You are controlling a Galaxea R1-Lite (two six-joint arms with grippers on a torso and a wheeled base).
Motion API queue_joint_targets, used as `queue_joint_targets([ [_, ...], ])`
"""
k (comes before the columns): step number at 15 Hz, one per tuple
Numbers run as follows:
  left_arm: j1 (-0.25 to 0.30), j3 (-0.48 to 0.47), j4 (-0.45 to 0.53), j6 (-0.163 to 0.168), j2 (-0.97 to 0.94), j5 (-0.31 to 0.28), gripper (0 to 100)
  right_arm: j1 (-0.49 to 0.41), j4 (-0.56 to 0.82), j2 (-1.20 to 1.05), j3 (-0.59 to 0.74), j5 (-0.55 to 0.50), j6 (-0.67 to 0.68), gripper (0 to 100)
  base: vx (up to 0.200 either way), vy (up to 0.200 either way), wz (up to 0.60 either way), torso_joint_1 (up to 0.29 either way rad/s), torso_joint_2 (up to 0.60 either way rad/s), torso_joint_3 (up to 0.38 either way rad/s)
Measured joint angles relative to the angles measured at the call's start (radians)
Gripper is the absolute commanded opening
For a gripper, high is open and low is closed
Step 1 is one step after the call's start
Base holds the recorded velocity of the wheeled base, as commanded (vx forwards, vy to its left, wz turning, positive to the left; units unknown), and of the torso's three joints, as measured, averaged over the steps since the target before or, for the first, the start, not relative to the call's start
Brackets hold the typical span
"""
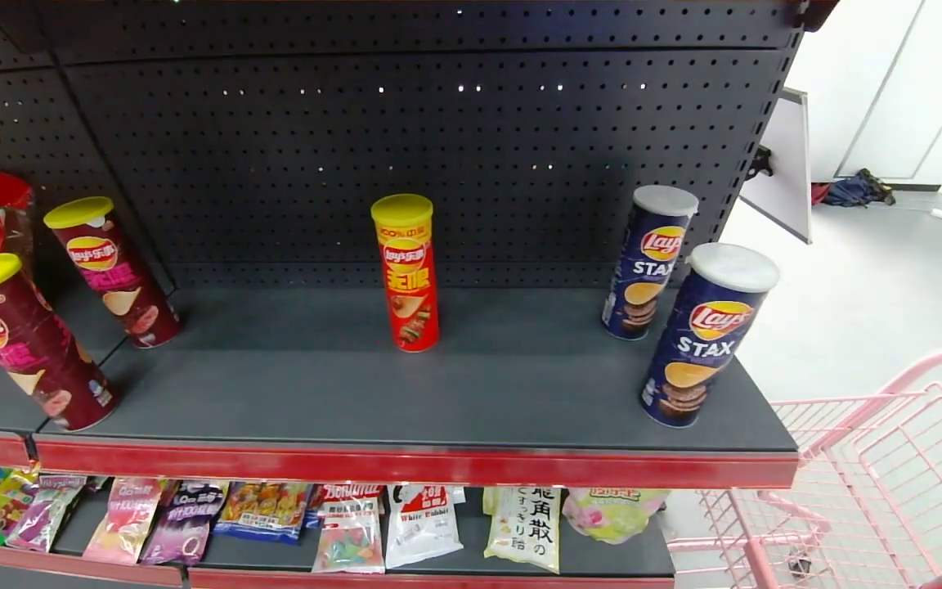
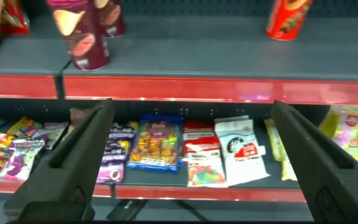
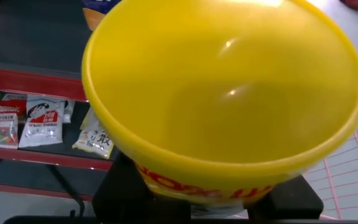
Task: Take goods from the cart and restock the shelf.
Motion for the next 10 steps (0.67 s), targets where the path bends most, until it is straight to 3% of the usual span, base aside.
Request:
queue_joint_targets([
  [8, 0.000, 0.000, 0.000, 0.000, 0.000, 0.000, 100, -0.002, -0.001, -0.018, 0.012, -0.002, 0.000, 0, 0.000, 0.200, 0.00, 0.005, 0.00, 0.002],
  [10, 0.000, 0.000, 0.001, -0.001, 0.000, 0.000, 100, -0.002, 0.000, -0.033, 0.026, -0.002, 0.000, 0, 0.000, 0.000, 0.00, 0.000, 0.00, 0.000],
])
